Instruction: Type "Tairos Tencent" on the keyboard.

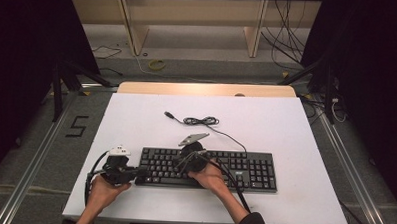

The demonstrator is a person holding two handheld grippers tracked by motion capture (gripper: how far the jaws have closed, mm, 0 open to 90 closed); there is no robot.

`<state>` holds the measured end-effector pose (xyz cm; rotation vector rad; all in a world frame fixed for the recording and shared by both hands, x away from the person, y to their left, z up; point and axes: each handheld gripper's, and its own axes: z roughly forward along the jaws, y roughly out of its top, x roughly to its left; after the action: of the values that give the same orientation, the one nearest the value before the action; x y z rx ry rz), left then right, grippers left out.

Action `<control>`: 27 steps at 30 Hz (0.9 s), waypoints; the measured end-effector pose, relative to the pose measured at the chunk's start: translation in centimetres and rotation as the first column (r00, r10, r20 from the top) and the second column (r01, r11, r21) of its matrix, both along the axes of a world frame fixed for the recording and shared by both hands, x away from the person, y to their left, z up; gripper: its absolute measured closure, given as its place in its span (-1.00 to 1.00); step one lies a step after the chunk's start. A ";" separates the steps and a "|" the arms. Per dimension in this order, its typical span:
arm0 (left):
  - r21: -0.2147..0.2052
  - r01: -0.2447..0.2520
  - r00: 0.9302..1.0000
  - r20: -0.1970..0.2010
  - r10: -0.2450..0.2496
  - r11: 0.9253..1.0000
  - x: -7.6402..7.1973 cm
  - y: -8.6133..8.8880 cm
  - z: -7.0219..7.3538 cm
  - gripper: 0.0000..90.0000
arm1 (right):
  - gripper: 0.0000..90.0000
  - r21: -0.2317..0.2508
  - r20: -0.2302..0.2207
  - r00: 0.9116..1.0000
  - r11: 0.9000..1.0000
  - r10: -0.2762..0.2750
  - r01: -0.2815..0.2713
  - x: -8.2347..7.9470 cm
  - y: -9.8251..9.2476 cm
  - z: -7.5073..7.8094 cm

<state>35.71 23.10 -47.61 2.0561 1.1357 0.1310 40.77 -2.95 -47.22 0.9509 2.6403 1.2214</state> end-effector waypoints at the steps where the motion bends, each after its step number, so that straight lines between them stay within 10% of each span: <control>1: 0.001 0.001 1.000 -0.002 -0.001 1.000 0.0 0.0 0.0 0.98 | 1.00 -0.001 0.002 1.000 1.000 0.000 0.000 0.0 0.0 -0.1; 27: -0.006 0.003 1.000 -0.028 -0.004 1.000 0.3 0.2 -0.5 0.98 | 1.00 -0.026 -0.001 1.000 1.000 -0.001 0.001 0.1 0.3 -0.9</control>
<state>35.96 23.26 -48.12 2.0600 1.1479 0.0972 40.90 -2.64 -48.09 0.9491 2.6490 1.1842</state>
